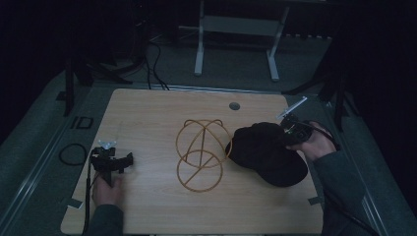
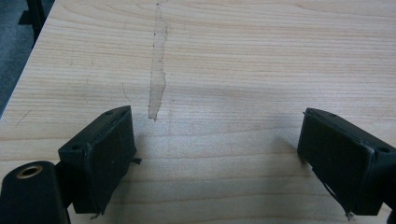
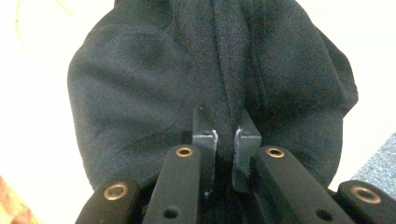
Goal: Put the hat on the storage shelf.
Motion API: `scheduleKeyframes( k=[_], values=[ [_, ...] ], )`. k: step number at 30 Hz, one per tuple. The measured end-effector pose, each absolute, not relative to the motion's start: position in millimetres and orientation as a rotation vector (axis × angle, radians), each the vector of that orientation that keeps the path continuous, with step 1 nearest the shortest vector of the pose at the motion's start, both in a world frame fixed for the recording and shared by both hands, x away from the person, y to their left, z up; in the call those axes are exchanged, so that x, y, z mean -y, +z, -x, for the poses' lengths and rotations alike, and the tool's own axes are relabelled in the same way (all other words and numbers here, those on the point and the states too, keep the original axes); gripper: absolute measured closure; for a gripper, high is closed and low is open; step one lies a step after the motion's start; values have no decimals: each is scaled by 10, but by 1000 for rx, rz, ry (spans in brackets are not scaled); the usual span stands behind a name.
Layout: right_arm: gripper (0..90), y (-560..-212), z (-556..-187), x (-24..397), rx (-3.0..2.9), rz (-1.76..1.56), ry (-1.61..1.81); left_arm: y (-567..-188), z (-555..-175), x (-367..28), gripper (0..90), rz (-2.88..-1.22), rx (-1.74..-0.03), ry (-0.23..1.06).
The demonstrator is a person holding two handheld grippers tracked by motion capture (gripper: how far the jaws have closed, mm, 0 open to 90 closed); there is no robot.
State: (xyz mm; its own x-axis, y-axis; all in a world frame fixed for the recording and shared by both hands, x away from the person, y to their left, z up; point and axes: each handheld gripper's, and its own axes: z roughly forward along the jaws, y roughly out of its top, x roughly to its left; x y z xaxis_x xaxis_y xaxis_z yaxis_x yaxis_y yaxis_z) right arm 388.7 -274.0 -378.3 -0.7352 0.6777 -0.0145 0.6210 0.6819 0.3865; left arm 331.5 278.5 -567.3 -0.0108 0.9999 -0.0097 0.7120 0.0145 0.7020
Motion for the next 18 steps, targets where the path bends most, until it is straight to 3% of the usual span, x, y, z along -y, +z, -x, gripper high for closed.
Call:
scheduleKeyframes(
  k=[18],
  values=[
    [838,-3601,-3866,2807,-2638,-1062,655,-5672,-3315,-2785,108,-1751,-1777,717]
  ],
)
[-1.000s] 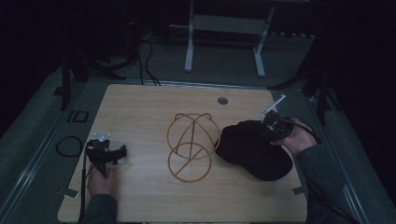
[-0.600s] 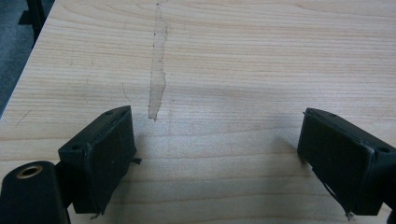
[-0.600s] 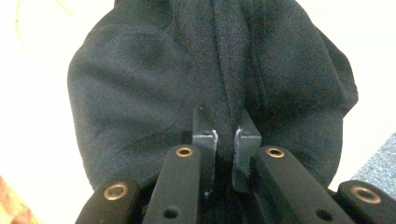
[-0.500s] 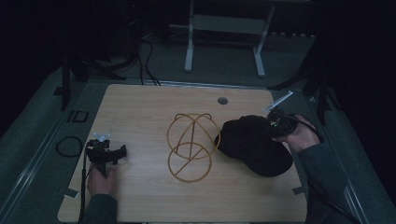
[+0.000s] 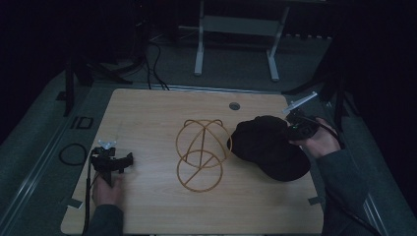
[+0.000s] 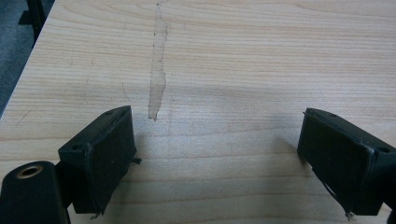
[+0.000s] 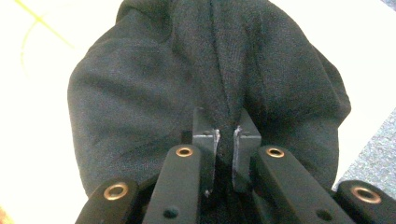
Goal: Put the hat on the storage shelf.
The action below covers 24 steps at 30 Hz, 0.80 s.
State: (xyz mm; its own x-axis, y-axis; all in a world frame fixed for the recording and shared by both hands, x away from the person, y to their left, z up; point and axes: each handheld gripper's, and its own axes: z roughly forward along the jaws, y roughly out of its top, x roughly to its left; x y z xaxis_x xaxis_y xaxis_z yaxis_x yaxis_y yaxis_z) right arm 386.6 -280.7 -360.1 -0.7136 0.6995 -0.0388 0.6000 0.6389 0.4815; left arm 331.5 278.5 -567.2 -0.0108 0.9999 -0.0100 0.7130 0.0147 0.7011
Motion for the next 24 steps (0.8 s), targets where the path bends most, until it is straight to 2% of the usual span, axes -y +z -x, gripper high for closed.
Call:
scheduleKeyframes(
  k=[24],
  values=[
    [838,-3384,-3793,2895,-2499,-1046,837,-5670,-3314,-2785,108,-1754,-1778,713]
  ],
)
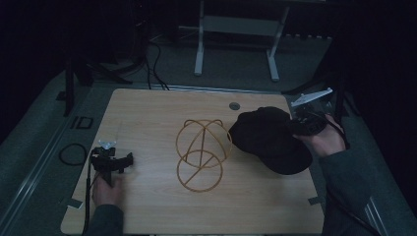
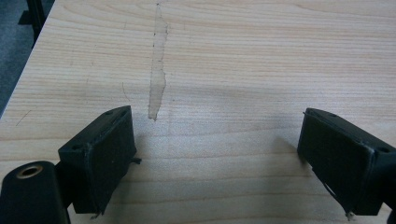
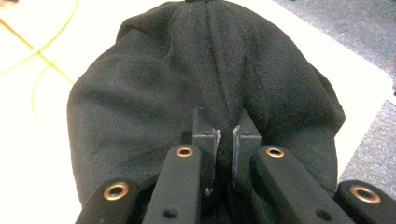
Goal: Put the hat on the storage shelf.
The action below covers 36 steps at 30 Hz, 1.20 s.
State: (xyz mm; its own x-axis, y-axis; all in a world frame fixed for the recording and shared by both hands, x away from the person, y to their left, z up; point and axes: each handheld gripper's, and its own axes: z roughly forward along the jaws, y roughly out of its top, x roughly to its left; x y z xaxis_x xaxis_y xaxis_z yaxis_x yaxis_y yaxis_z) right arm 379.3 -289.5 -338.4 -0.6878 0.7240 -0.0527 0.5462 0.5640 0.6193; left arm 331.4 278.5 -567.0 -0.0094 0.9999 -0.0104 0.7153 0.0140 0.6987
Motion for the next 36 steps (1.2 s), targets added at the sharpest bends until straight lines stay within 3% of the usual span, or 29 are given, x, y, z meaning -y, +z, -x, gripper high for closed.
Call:
scheduleKeyframes(
  k=[36],
  values=[
    [841,-3218,-3710,2924,-2300,-1056,1017,-5671,-3315,-2785,108,-1751,-1777,716]
  ],
)
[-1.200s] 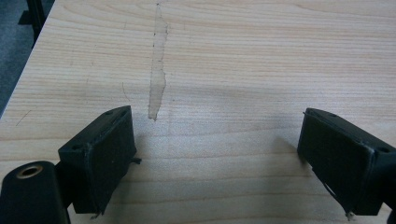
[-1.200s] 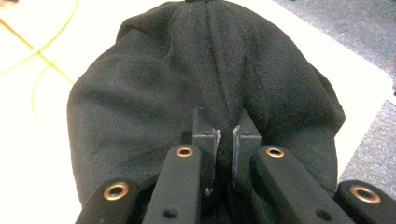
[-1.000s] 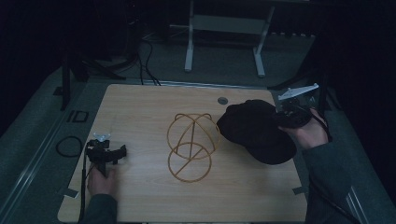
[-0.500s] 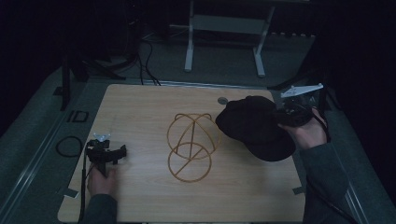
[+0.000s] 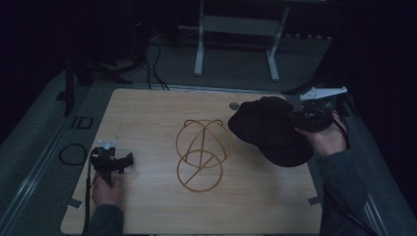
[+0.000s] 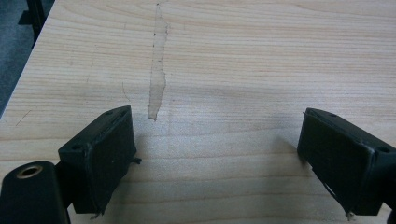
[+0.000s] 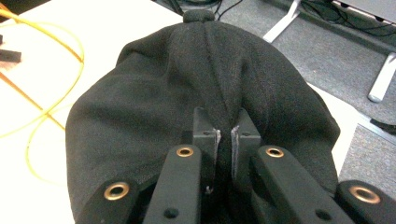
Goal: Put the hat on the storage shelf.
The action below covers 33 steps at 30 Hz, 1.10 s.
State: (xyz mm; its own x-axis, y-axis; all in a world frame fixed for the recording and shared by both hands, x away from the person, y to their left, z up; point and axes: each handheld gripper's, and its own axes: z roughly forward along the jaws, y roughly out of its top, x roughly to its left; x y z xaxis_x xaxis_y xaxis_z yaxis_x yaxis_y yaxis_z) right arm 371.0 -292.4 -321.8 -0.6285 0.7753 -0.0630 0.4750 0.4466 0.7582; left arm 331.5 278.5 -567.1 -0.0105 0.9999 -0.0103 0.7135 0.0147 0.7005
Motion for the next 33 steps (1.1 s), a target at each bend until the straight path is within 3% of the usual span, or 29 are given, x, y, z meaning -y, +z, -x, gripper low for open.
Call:
scheduleKeyframes(
  k=[33],
  values=[
    [841,-3088,-3644,2845,-2238,-1006,1121,-5670,-3314,-2785,108,-1752,-1778,715]
  ],
)
